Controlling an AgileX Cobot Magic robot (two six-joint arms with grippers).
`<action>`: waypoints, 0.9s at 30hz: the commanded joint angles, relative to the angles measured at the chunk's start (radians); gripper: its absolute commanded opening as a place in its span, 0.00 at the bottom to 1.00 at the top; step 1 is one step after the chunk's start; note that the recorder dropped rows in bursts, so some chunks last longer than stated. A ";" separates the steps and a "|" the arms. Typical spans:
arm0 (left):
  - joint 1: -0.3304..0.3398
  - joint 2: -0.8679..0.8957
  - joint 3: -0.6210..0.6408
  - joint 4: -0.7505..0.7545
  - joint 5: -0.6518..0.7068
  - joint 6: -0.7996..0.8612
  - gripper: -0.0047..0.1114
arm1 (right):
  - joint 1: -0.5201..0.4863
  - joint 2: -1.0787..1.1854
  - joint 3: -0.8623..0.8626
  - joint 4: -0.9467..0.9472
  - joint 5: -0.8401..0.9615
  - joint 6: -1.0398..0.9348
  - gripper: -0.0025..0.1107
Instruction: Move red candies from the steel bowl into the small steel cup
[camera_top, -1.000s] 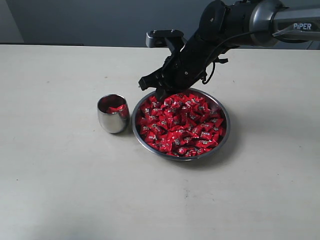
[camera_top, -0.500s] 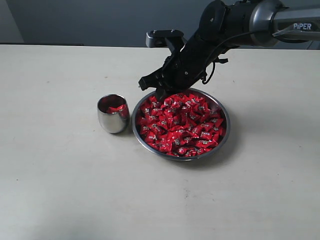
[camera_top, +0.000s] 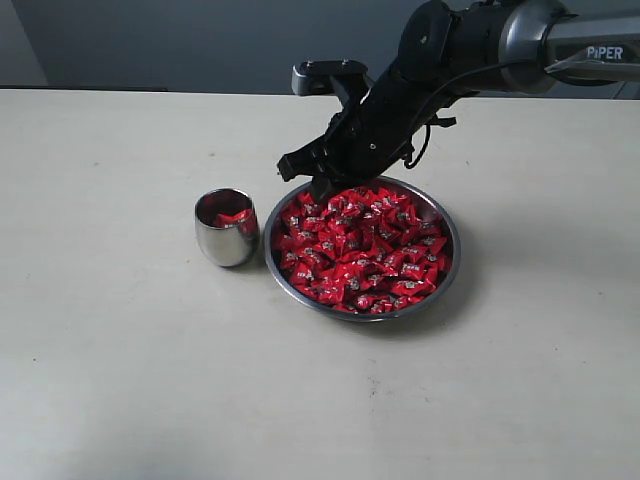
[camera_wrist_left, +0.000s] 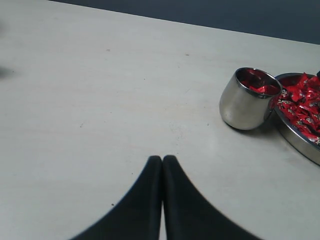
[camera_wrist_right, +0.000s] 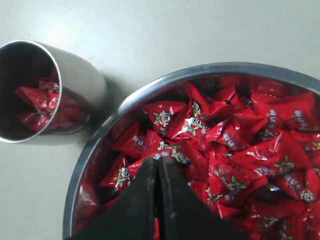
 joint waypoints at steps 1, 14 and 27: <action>0.002 -0.004 0.002 -0.001 -0.001 -0.002 0.04 | -0.004 -0.010 0.002 -0.007 0.002 -0.004 0.02; 0.002 -0.004 0.002 -0.001 -0.001 -0.002 0.04 | -0.004 -0.010 0.002 -0.005 0.031 -0.004 0.02; 0.002 -0.004 0.002 -0.001 -0.005 -0.002 0.04 | -0.002 -0.030 0.002 0.038 0.087 -0.023 0.02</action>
